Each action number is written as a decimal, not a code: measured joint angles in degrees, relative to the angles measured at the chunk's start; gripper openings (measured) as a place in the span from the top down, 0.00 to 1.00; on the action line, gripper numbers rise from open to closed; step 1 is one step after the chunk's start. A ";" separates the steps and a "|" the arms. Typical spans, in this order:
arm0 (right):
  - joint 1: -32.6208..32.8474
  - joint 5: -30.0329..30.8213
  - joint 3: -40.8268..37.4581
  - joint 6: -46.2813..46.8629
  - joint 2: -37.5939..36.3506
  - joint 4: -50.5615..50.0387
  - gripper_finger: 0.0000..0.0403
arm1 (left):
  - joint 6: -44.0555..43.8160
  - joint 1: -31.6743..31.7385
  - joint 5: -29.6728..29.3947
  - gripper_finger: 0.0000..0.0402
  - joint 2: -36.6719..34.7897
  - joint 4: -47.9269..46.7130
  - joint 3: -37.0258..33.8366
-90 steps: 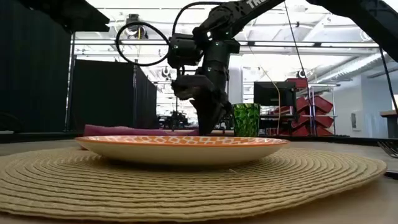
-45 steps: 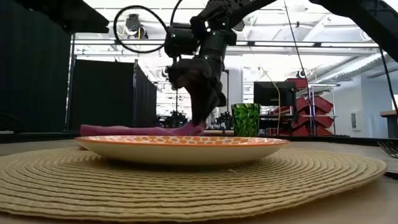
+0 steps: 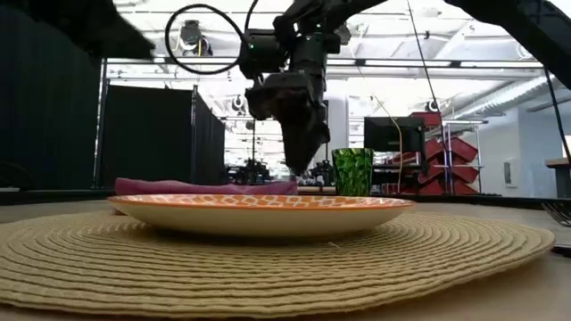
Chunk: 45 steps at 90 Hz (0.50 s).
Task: Set table place
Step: Fold the purple table napkin
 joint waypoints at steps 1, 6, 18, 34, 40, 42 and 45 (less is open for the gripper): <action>-0.05 0.01 0.00 -0.07 0.00 0.03 0.46 | -0.50 -0.02 0.25 0.50 0.50 0.06 -0.15; -0.34 0.03 0.00 -0.40 0.00 -0.05 0.46 | -2.90 -0.07 1.90 0.50 3.08 0.26 -0.69; -1.63 1.92 0.00 -1.04 -0.10 0.24 0.46 | -7.16 -1.19 5.07 0.50 9.99 2.39 -0.77; -3.31 2.38 -0.84 -0.91 -1.39 0.93 0.46 | -13.09 -5.29 5.09 0.50 17.59 2.00 -0.77; -3.96 4.10 -2.95 -1.50 -3.15 1.06 0.46 | -15.62 -6.96 3.54 0.50 18.61 0.17 -0.84; -4.25 4.54 -3.81 -1.66 -4.00 1.13 0.46 | -16.21 -7.57 2.97 0.50 18.60 0.20 -0.84; -4.89 4.67 -5.31 -1.76 -5.60 1.65 0.46 | -17.21 -8.39 2.26 0.50 18.42 0.66 -0.82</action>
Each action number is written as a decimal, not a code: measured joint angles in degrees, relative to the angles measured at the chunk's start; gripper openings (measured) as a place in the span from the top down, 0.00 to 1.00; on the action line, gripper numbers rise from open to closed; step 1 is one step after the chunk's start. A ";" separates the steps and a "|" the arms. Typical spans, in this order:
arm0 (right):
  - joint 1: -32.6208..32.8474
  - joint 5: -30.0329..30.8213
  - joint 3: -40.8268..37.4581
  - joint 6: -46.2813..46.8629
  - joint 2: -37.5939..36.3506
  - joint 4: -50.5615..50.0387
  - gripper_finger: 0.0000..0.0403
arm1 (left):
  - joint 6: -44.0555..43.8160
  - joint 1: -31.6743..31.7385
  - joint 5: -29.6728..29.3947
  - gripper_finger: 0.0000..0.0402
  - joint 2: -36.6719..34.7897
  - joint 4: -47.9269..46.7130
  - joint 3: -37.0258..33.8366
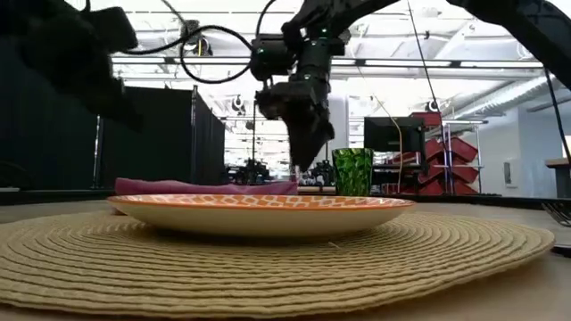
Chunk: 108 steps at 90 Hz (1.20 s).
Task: Set table place
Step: Fold the purple table napkin
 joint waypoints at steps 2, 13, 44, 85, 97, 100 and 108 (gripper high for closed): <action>-0.49 0.00 -1.15 0.02 -1.25 0.42 0.46 | -0.39 -0.56 -0.46 0.50 -0.14 0.16 0.00; -3.02 0.57 -9.88 1.89 -10.70 6.62 0.46 | -4.32 -3.04 -0.95 0.50 0.03 0.33 0.00; -3.31 -5.05 -42.18 20.23 -32.31 47.45 0.46 | -7.48 -5.86 2.29 0.50 13.62 9.17 0.05; 0.86 -5.26 -46.49 23.10 -28.69 57.63 0.46 | -5.64 -5.80 5.07 0.50 28.48 11.61 2.71; 0.46 -6.29 -46.47 23.04 -28.69 58.38 0.46 | -4.60 -5.80 7.67 0.50 30.12 13.90 2.71; 0.30 -6.29 -46.49 23.06 -28.69 58.34 0.46 | -4.41 -5.80 7.75 0.50 30.16 14.53 2.71; 0.30 -6.27 -46.48 23.85 -28.57 58.48 0.46 | -4.20 -5.64 7.67 0.50 30.29 14.30 2.74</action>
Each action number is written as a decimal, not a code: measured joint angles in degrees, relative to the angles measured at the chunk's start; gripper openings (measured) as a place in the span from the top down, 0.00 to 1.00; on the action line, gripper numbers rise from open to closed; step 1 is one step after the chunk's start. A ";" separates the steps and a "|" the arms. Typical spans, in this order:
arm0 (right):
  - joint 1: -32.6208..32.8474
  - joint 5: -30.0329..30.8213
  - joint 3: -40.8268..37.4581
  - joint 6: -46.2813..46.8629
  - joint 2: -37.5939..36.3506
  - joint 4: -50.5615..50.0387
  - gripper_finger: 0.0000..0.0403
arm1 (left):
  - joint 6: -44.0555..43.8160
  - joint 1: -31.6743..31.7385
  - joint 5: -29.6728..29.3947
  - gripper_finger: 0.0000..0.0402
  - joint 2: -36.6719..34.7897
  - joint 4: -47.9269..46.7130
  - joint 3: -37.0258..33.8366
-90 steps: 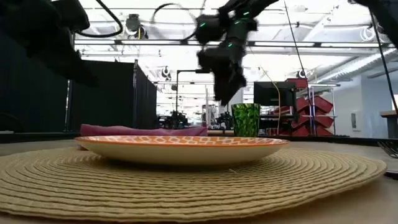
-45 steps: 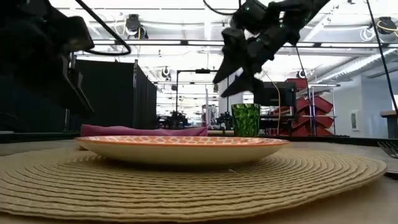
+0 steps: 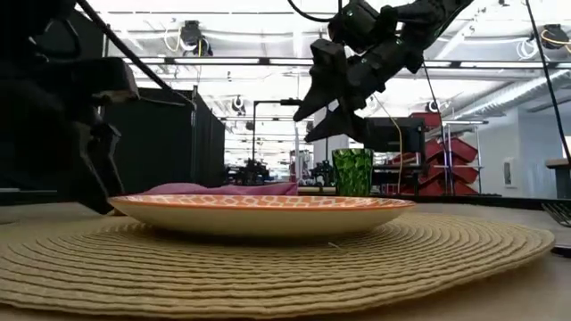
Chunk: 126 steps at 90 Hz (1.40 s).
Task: Set table place
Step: Fold the purple table napkin
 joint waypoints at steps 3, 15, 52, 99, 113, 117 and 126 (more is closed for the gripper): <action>0.30 0.00 0.02 0.66 0.45 0.16 0.46 | -0.10 0.23 -0.13 0.50 0.02 -0.25 0.00; 1.48 0.04 0.02 3.25 3.71 -0.01 0.46 | -0.04 1.35 -0.49 0.50 0.02 -0.32 0.00; 4.72 -2.40 0.02 7.16 11.21 5.89 0.46 | -0.12 1.81 -0.52 0.50 0.02 -0.40 0.00; 7.64 1.75 0.02 8.72 12.12 3.99 0.50 | -0.13 1.81 -0.18 0.50 0.02 -0.38 0.00; 7.45 1.94 0.04 8.67 12.08 4.32 0.55 | -0.13 1.81 -0.20 0.50 0.02 -0.38 0.00; 7.45 2.32 0.04 8.65 12.08 4.44 0.56 | -0.13 1.81 -0.25 0.50 0.02 -0.38 0.00; 7.45 4.10 0.04 8.63 12.08 4.55 0.57 | -0.11 1.81 -1.30 0.50 0.02 -0.38 0.00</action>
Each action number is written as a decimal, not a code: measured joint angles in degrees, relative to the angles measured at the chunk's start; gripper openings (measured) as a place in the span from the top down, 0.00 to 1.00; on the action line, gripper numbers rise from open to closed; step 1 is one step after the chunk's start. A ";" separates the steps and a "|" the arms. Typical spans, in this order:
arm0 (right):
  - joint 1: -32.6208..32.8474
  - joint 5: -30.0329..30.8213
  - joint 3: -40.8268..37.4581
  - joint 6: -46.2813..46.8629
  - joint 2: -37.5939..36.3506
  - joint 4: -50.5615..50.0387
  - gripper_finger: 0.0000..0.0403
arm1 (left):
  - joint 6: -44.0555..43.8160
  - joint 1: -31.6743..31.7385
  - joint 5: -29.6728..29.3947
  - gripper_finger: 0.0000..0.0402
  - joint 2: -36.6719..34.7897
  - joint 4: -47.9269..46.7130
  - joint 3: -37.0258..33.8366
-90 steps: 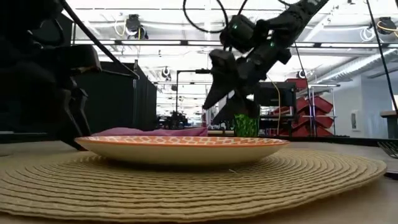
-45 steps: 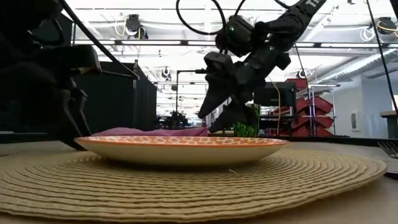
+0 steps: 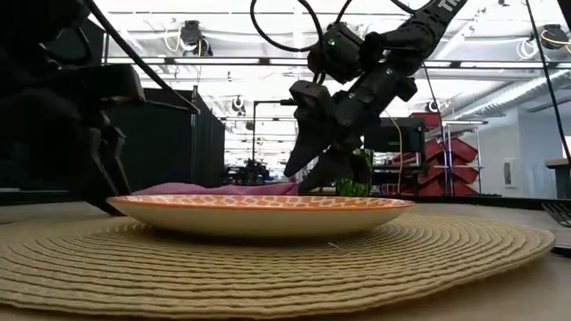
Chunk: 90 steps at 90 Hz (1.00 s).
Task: Set table place
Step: Fold the purple table napkin
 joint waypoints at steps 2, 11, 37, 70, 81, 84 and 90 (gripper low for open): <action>0.02 0.26 0.00 0.02 0.00 0.07 0.57 | 0.04 0.00 -0.19 0.50 0.00 0.00 0.00; 0.00 0.84 0.00 0.09 0.83 0.87 0.57 | 0.07 0.00 -0.76 0.50 0.00 0.00 0.00; 0.00 0.43 0.02 1.22 4.24 2.89 0.57 | -0.03 0.00 -1.07 0.50 0.00 0.04 0.00; 0.00 0.49 0.02 1.07 4.38 3.86 0.69 | -0.33 0.00 -1.07 0.50 0.00 0.02 0.00; 0.00 0.48 0.02 0.44 4.34 3.86 0.78 | -0.35 0.00 -1.07 0.53 0.00 0.02 0.00; 0.00 0.49 0.02 0.40 4.33 3.86 0.81 | -0.35 0.00 -1.07 0.56 0.00 0.02 0.00; 0.00 0.51 0.02 0.16 4.31 3.86 0.86 | -0.35 0.00 -1.07 0.63 0.00 0.02 0.00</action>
